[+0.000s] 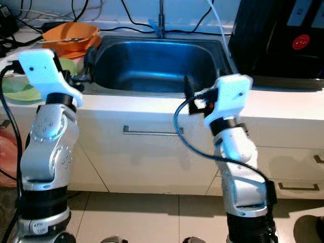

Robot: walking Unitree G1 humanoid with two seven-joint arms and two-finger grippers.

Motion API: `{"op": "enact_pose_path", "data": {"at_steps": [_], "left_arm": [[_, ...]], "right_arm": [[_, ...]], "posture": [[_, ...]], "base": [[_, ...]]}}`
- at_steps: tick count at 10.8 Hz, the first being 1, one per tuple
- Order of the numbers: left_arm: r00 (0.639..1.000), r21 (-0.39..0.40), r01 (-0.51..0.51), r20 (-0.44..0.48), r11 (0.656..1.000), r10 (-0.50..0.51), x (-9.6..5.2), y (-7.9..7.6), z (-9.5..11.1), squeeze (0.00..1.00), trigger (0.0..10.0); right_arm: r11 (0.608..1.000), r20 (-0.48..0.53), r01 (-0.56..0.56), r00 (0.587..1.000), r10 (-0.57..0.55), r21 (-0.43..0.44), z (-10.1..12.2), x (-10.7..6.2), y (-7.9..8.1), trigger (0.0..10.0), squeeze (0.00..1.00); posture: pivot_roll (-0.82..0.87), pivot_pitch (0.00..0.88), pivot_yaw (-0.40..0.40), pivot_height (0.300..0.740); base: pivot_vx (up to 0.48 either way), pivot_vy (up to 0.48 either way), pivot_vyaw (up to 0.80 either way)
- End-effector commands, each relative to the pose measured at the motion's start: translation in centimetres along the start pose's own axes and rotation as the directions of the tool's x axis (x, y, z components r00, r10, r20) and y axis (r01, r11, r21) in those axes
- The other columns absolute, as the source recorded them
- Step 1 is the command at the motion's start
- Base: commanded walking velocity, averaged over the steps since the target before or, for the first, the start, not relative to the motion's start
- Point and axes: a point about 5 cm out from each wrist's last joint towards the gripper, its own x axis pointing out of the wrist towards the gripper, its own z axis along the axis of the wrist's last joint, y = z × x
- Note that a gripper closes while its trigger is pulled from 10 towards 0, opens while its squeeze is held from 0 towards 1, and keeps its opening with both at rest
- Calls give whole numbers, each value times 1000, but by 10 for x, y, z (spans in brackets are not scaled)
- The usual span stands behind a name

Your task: Kitchen organization

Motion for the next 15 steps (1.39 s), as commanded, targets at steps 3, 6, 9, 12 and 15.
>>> {"op": "enact_pose_path", "data": {"at_steps": [3, 6, 9, 12, 15], "left_arm": [[1000, 5, 9, 13, 1000, -9, 2, 2, 7, 0, 10000], [991, 19, -27, -134, 999, 29, -16, 16, -26, 0, 10000], [996, 37, -24, -86, 999, 28, -16, 13, -17, 0, 10000], [999, 34, -9, -51, 999, 10, -17, 8, -13, 0, 10000], [998, 39, -10, -56, 999, 12, -18, 4, -13, 0, 10000]], "right_arm": [[1000, 73, 8, 997, -9, 11, 23, 7, -1, 10000, 0], [999, 7, 25, 1000, -25, 35, 9, 3, -2, 10000, 0], [999, -13, 14, 1000, -13, 36, 6, 1, -1, 10000, 0], [1000, -17, 3, 1000, -3, 25, 5, 0, 0, 10000, 0], [1000, -21, -2, 1000, 2, 23, 4, -1, 1, 10000, 0]], "posture": [[17, 77, 7, 740], [21, 81, 3, 740], [23, 81, 0, 740], [16, 80, 1, 740], [16, 81, 1, 740]], "base": [[477, 0, 0], [471, 0, 0], [443, 0, 0], [127, 0, 0], [0, 0, 0]]}}
